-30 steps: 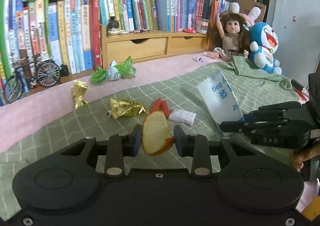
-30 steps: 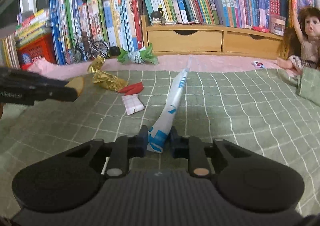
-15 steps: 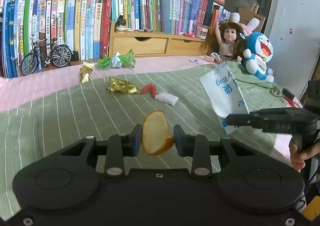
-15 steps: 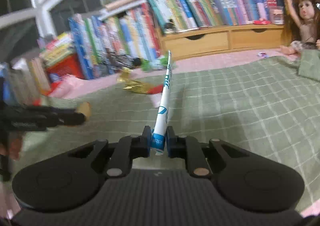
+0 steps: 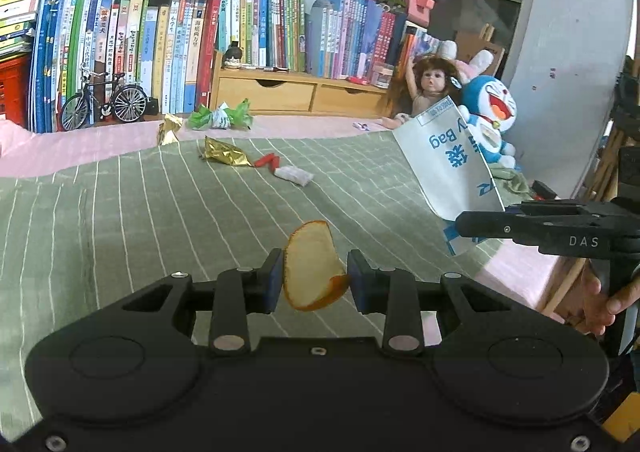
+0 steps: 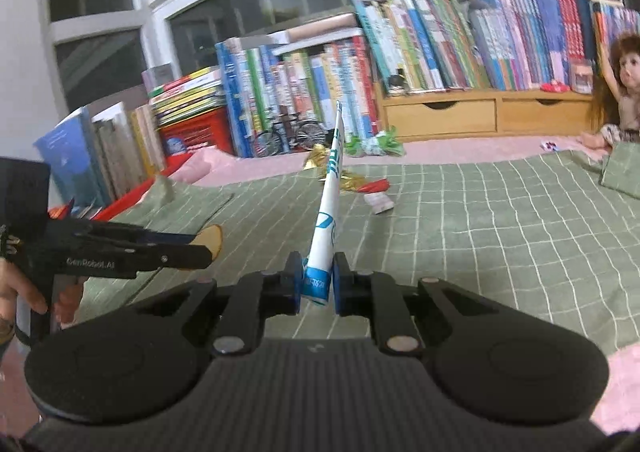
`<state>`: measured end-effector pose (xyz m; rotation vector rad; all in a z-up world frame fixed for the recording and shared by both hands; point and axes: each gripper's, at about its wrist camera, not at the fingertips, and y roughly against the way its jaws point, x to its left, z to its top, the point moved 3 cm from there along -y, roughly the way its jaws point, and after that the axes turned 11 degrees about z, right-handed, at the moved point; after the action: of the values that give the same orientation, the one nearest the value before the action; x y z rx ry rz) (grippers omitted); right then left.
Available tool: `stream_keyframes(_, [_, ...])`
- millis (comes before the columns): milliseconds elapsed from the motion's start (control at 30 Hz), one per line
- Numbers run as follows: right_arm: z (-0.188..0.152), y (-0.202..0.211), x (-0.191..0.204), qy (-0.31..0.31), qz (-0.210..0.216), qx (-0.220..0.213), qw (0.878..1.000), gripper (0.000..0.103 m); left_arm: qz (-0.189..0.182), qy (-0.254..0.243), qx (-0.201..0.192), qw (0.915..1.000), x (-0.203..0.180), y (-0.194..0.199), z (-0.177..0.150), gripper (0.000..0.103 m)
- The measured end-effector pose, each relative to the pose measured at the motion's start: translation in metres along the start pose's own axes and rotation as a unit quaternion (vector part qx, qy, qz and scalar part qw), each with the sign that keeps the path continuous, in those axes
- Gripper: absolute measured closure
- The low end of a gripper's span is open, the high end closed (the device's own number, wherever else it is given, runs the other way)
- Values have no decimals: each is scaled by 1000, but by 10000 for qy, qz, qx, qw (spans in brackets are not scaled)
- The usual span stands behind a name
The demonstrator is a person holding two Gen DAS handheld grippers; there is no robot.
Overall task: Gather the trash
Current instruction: 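Carry the bread slice and paper bag off the bed down toward the bin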
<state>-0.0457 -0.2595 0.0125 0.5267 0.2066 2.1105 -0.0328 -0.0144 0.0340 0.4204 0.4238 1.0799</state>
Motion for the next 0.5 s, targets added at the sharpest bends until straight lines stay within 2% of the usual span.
stream_keyframes(500, [-54,54,47,-32,126,208,9997,85,-76,135,54,9999,-26,71,-59,71])
